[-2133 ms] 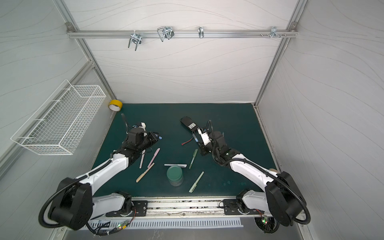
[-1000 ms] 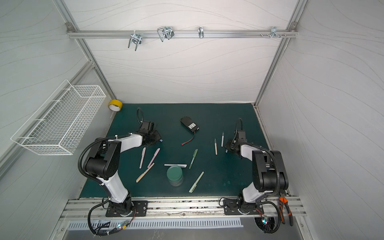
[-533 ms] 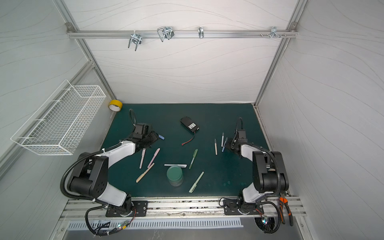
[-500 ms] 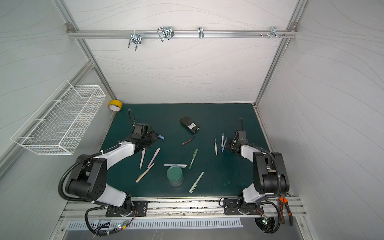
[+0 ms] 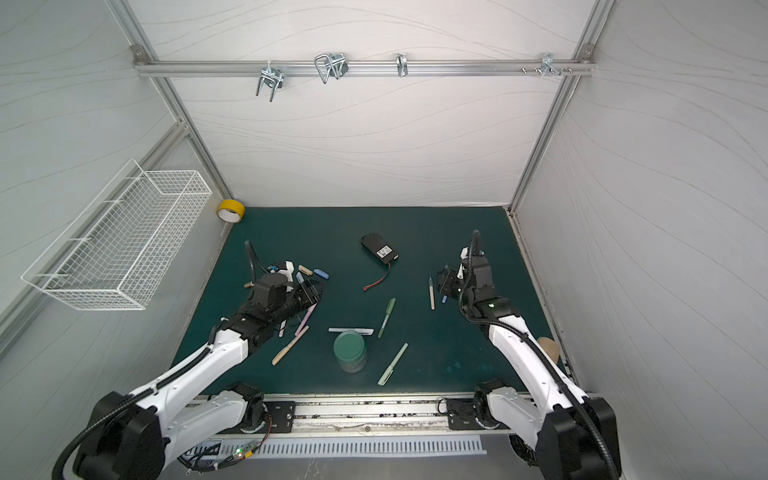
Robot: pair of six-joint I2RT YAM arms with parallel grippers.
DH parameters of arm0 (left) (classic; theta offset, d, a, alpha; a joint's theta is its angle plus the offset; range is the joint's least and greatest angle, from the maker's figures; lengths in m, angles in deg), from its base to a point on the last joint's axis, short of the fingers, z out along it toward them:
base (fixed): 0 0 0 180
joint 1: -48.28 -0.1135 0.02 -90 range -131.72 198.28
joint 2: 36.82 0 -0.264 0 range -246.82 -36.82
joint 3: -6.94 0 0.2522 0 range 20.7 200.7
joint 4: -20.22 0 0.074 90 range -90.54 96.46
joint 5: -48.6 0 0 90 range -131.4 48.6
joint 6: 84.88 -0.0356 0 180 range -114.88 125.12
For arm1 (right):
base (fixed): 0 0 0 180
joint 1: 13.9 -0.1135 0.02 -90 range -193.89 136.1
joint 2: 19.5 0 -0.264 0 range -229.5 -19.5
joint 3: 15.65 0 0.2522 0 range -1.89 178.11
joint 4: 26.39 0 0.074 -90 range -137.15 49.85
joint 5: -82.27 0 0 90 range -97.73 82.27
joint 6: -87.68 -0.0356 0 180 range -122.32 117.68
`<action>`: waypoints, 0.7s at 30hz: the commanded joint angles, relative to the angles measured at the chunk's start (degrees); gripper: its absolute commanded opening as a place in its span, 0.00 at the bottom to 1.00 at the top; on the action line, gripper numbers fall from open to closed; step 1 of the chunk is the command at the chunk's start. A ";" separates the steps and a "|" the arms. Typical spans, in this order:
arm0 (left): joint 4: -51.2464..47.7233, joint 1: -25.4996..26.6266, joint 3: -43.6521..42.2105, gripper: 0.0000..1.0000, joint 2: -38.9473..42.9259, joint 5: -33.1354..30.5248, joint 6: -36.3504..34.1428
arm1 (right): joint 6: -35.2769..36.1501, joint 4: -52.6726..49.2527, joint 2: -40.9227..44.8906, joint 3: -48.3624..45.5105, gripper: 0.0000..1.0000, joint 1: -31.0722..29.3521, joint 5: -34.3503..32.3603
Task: Open the pen caps
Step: 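Release the light blue cap and pen onto the table with both grippers, then reach the right gripper to the green capped pen near the red wire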
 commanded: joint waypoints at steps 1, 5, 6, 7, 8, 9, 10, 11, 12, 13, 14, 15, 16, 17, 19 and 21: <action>0.25 0.19 -0.26 0.62 2.33 4.49 -1.32 | -2.11 -10.40 0.19 2.37 0.52 -5.75 -0.80; -1.70 0.18 -0.11 0.61 2.79 7.68 -5.76 | -6.08 -9.99 -3.35 1.49 0.52 -12.27 0.12; -0.99 0.23 -0.50 0.60 2.70 8.63 -5.98 | -6.86 -9.66 -4.88 1.52 0.51 -13.94 0.06; -0.35 0.23 -0.79 0.60 2.42 9.43 -5.90 | -7.66 -9.82 -6.15 1.84 0.51 -15.39 -0.95; 0.02 0.23 -0.84 0.60 1.93 10.04 -5.87 | -8.73 -10.27 -7.61 2.41 0.51 -17.42 -2.73; 0.02 0.23 -0.78 0.60 1.42 10.29 -6.00 | -9.69 -10.49 -9.01 2.89 0.51 -19.16 -4.59; -0.11 0.23 -0.51 0.60 1.02 10.46 -6.22 | -11.10 -10.87 -10.28 3.29 0.52 -20.41 -6.25; -0.16 0.23 -0.35 0.60 0.66 10.72 -6.27 | -13.03 -11.17 -11.65 3.63 0.52 -21.70 -8.04; 0.12 0.23 -0.43 0.60 0.42 11.04 -6.27 | -14.17 -10.45 -12.80 3.55 0.53 -22.92 -9.01; 0.33 0.23 -0.53 0.60 0.37 11.26 -6.22 | -15.54 -9.73 -13.83 3.38 0.52 -23.89 -9.66; 0.49 0.23 -0.75 0.60 0.37 11.29 -6.22 | -16.77 -8.77 -15.05 3.37 0.53 -24.88 -10.15; 0.50 0.25 -0.92 0.60 0.37 11.17 -6.30 | -17.50 -7.74 -16.37 3.60 0.52 -25.93 -10.46; 0.45 0.25 -1.01 0.60 0.37 11.11 -6.40 | -18.00 -7.25 -17.73 4.09 0.52 -26.73 -10.78; 0.38 0.30 -1.15 0.60 0.44 10.82 -6.48 | -18.44 -6.80 -19.47 4.93 0.52 -27.64 -11.10; 0.32 0.32 -1.26 0.60 0.29 10.65 -6.14 | -18.71 -5.53 -23.14 6.42 0.52 -28.98 -10.80; 0.24 0.32 -1.27 0.61 0.15 10.57 -6.04 | -18.91 -4.75 -27.70 8.88 0.51 -30.09 -9.85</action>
